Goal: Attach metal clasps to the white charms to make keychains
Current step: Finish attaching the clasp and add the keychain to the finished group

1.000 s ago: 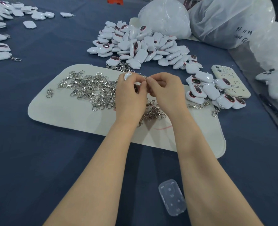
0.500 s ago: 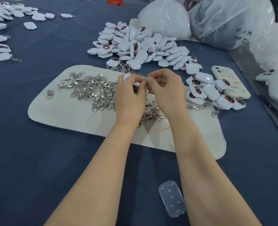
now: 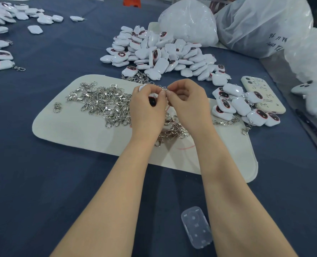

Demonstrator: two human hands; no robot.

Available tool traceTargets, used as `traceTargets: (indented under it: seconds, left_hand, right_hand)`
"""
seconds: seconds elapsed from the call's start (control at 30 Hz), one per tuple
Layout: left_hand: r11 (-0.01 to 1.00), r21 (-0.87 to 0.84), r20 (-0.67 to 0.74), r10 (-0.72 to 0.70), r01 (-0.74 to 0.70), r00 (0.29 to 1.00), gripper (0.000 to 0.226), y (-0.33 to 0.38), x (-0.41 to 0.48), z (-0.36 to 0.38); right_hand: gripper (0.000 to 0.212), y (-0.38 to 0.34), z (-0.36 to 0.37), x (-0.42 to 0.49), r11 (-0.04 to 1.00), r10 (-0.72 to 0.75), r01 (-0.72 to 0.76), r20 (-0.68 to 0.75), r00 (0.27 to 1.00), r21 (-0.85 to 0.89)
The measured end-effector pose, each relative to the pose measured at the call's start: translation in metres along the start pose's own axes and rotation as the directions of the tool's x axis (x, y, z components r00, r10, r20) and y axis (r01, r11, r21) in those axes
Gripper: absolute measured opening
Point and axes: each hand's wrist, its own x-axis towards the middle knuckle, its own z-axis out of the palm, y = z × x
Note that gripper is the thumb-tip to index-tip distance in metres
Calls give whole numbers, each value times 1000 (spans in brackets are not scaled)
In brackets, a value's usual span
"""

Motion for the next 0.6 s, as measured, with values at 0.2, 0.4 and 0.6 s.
traceTargets:
  seconds: [0.2,0.4,0.6]
  left_hand:
    - [997,57,27,53,-54,998,4,-1,-1,0]
    - [988,106,32,109,-111,994,8,-1,-2,0]
    - [987,111,33,117,-120,993,9,-2,-2,1]
  right_hand:
    - [12,4,-1,1,991,-86,85,2,996,-100]
    - [14,5,-2,-1,986,-112,112,11,994,-120]
    - [14,6,-2,1,987,-114,114,10,993,-116]
